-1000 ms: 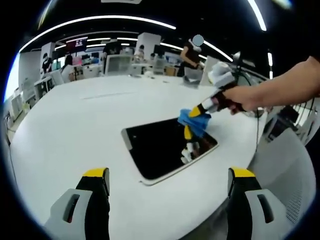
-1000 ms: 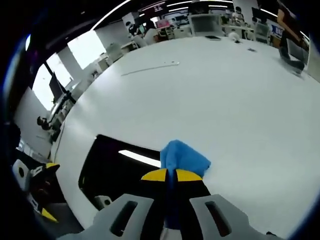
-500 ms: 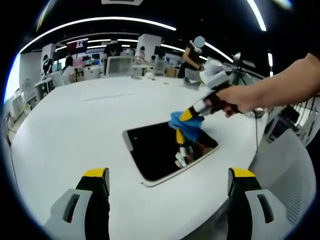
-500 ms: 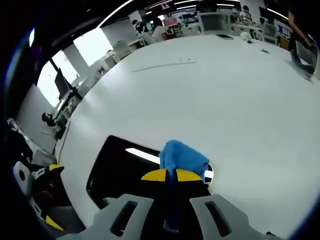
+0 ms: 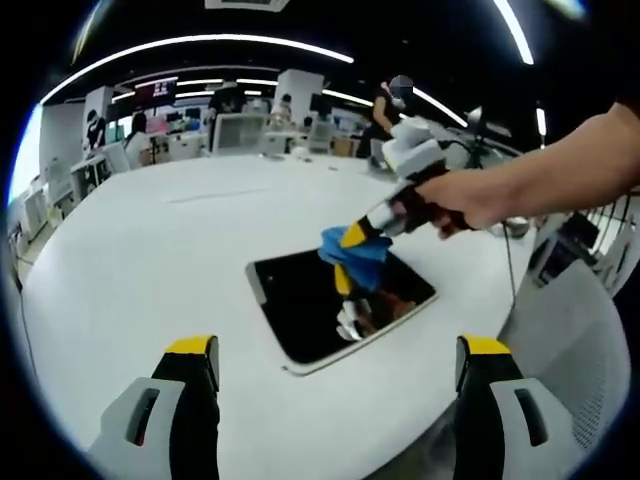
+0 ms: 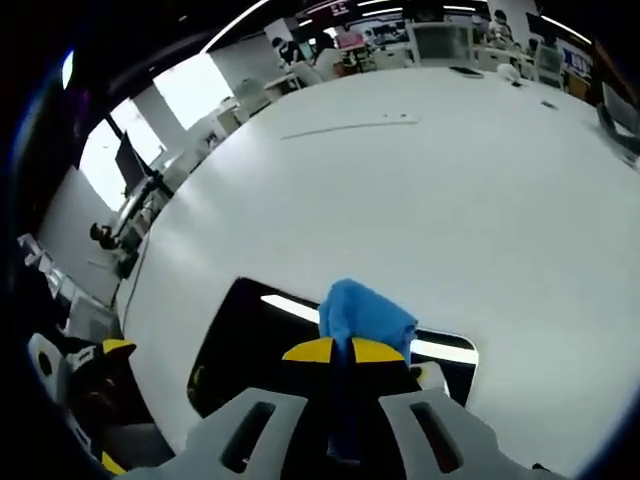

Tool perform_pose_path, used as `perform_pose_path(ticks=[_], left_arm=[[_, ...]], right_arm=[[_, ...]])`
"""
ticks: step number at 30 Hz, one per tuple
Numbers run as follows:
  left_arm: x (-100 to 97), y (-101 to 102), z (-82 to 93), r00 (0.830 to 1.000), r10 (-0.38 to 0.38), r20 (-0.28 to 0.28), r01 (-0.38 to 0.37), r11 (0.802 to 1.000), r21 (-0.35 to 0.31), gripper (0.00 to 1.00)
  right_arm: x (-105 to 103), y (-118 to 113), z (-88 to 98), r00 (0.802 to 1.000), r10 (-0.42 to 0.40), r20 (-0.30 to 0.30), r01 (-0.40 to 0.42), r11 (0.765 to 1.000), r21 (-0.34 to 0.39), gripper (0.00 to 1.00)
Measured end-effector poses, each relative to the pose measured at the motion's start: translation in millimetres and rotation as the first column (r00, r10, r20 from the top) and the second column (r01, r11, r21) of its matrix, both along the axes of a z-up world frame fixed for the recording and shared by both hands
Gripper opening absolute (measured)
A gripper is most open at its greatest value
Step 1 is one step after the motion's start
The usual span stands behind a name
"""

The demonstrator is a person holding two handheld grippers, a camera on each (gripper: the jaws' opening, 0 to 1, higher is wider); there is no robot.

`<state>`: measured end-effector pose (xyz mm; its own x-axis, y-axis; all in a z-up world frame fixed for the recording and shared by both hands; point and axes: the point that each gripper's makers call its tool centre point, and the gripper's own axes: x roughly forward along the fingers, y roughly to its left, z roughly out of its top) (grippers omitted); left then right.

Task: Wipe the mirror surface with the cleaning cloth until all visible marks leave the cleaned area.

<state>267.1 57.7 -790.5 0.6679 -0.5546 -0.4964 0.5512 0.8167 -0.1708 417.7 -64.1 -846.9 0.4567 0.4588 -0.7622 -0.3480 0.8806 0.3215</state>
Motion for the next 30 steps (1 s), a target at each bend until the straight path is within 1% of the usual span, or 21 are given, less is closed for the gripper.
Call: perform_pose_path(ticks=[6,12,17,19,20,21,26,30], left_arm=[[0.5,0.8,-0.1,1.0,0.002,-0.001,-0.002,1.0,0.0,0.99],[0.3,0.5,-0.3,1.0,0.001,-0.005,-0.001,1.0,-0.005,0.99],[-1.4,-2.5,-0.7,1.0,-0.014,-0.01,0.014,1.0,-0.007,0.99],[-2.6,-4.4,-1.0,1.0,-0.024,-0.013,0.024,1.0,-0.006,0.99],[-2.7,-4.6,-1.1,1.0,-0.025,-0.013,0.025,1.0,-0.005,0.99],[-2.5,-4.2,-1.1,1.0,-0.024,-0.012,0.024,1.0,-0.002,0.99],[-3.2,-4.5,-2.7,0.999,-0.024,-0.024,0.024,1.0,-0.008,0.99],[-2.8,-3.9,-2.8,1.0,-0.025,-0.019,0.025,1.0,0.0,0.99]], right_arm=[[0.1,23.3,0.2,0.999,0.032,0.006,-0.032,0.999,0.009,0.0],[3.9,41.0,0.3,0.999,0.05,0.005,-0.05,0.999,0.018,0.0],[7.6,59.9,0.1,0.998,0.066,0.013,-0.066,0.998,0.019,0.0],[9.7,65.7,-0.1,0.998,0.057,0.014,-0.057,0.998,0.027,0.0],[10.6,68.3,0.1,1.0,0.029,0.004,-0.029,0.999,0.044,0.0],[10.8,71.0,0.3,1.0,0.023,0.002,-0.023,0.998,0.054,0.0],[9.9,88.6,1.0,0.999,0.041,0.027,-0.043,0.998,0.054,0.0],[13.0,98.3,0.3,0.999,0.03,0.036,-0.032,0.997,0.067,0.0]])
